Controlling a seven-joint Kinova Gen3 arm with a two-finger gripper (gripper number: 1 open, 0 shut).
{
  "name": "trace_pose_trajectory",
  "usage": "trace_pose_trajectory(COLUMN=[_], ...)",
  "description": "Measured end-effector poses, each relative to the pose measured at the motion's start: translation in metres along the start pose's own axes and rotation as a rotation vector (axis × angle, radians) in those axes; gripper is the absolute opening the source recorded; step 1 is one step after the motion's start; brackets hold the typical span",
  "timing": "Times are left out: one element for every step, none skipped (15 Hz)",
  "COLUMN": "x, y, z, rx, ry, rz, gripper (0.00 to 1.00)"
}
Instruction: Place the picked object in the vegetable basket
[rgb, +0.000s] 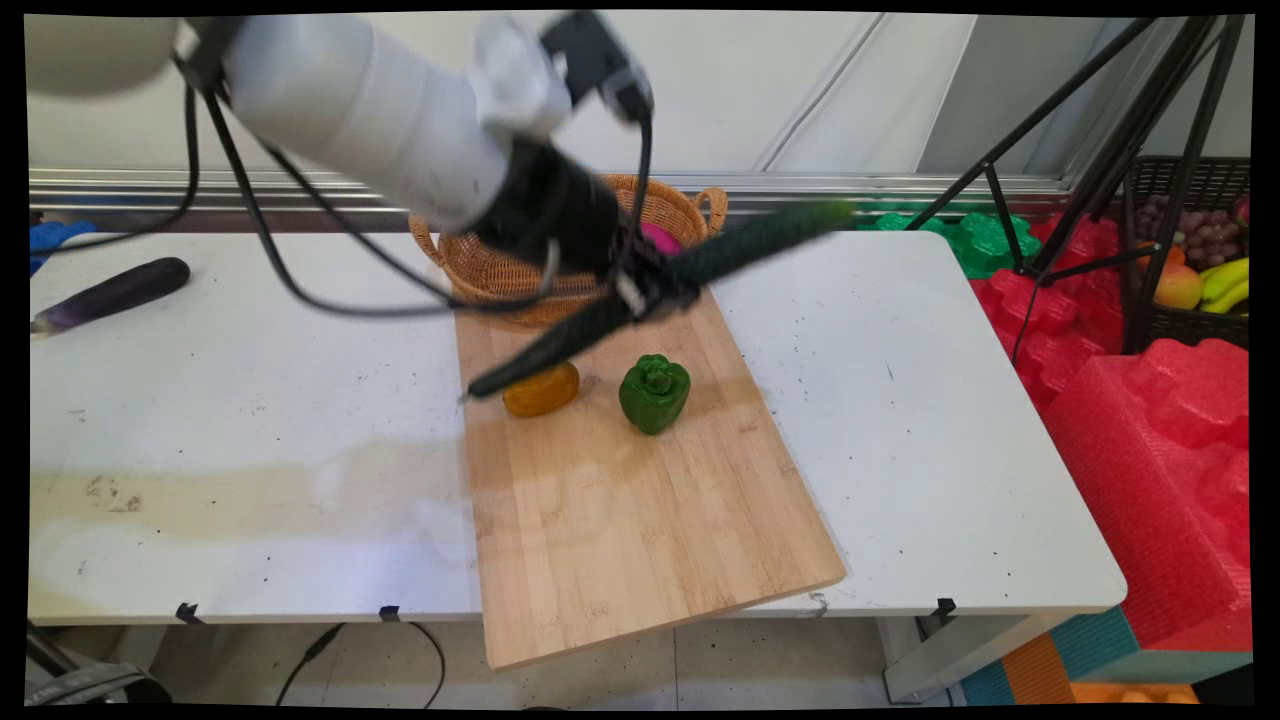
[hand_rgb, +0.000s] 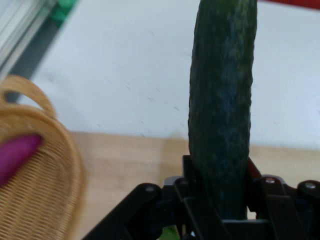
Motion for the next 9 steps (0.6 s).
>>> trace_pose_trajectory(x=[0.007, 0.012, 0.019, 0.023, 0.029, 0.032, 0.038, 0.041, 0.045], y=[-0.009, -0.015, -0.026, -0.033, -0.045, -0.052, -0.064, -0.072, -0.085], z=[-0.005, -0.008, -0.011, -0.013, -0.015, -0.015, -0.016, -0.015, -0.014], rx=[0.022, 0.038, 0.064, 0.083, 0.112, 0.131, 0.162, 0.182, 0.213], ry=[0.020, 0.032, 0.048, 0.057, 0.069, 0.076, 0.085, 0.090, 0.096], rz=[-0.002, -0.004, -0.004, -0.005, -0.004, -0.003, -0.002, -0.002, 0.000], gripper=[0.00, 0.00, 0.00, 0.00, 0.00, 0.00, 0.00, 0.00, 0.00])
